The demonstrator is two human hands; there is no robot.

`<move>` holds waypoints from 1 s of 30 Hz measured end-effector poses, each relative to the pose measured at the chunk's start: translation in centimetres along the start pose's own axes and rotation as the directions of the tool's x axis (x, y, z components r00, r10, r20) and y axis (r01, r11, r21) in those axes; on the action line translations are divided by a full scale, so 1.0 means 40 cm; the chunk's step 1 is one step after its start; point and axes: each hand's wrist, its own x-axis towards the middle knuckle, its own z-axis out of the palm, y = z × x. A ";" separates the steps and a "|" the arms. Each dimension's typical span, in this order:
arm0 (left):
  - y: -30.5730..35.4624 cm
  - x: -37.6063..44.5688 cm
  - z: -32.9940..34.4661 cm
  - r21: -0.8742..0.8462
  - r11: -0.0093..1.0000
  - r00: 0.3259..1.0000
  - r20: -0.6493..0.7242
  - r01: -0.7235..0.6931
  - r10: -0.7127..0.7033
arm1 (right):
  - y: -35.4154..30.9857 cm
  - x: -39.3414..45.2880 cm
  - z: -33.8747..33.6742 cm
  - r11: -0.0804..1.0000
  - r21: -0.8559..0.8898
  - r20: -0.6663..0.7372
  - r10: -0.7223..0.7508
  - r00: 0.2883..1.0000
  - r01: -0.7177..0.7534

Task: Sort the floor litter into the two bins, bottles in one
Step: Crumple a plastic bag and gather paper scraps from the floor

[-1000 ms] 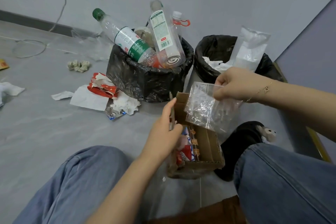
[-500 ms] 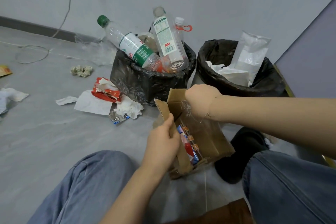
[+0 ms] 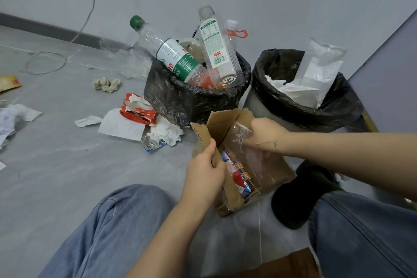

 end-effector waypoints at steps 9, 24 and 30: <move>0.002 -0.008 0.014 -0.020 1.000 0.999 0.035 -0.004 0.004 | -0.004 -0.013 0.048 0.960 -0.189 -0.190 -0.241 0.952 0.205; -0.003 -0.015 0.027 -0.030 0.999 0.998 0.059 -0.014 0.016 | -0.013 0.036 0.142 0.985 -0.020 0.354 0.165 0.920 -0.169; 0.001 -0.013 0.023 -0.047 0.999 0.997 0.070 -0.008 0.011 | -0.005 -0.012 0.048 0.999 -0.047 0.057 0.018 0.998 -0.016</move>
